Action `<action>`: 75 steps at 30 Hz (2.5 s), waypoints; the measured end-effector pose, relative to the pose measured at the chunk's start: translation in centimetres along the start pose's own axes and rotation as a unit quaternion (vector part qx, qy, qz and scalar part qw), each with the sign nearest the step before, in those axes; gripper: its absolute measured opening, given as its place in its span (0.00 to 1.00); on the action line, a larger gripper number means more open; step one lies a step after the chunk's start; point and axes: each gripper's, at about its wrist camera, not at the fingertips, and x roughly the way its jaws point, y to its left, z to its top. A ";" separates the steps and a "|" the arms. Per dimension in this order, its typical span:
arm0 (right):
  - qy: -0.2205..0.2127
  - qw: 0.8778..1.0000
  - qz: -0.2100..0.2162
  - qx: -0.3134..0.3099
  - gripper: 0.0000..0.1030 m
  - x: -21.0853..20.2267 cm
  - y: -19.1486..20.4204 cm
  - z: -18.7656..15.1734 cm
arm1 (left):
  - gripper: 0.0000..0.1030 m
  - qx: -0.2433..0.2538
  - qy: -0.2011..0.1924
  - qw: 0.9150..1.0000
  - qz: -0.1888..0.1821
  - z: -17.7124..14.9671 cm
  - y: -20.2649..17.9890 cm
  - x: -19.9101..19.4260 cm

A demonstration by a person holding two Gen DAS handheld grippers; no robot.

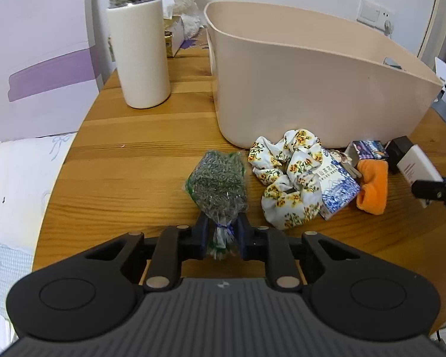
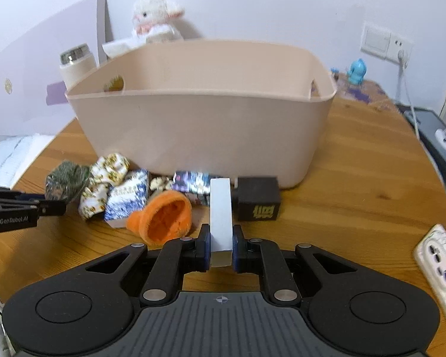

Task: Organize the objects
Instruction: 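Grasp the green tea-leaf bag with left tool while right tool grasps white box, then drop the green bag into the basket with left tool while right drops white box, then grasp the floral scrunchie with left tool while right tool grasps black cube box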

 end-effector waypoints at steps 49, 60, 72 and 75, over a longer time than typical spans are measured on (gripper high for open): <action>-0.094 0.995 -0.038 0.007 0.78 -1.2 -2.9 9.2 | 0.73 0.021 -0.104 0.994 0.001 11.8 -5.2 -2.4; -0.056 0.998 -0.042 0.000 1.00 -3.0 -3.0 4.8 | 0.88 0.034 -0.114 0.993 0.011 8.0 -4.2 -6.4; 0.022 0.999 -0.041 0.000 1.00 1.8 -2.5 1.3 | 0.88 0.023 -0.045 0.999 0.001 3.9 -3.1 -3.1; 0.032 0.998 -0.050 -0.009 1.00 3.3 -2.2 0.8 | 0.88 0.024 -0.026 0.999 0.000 3.3 -3.2 -1.9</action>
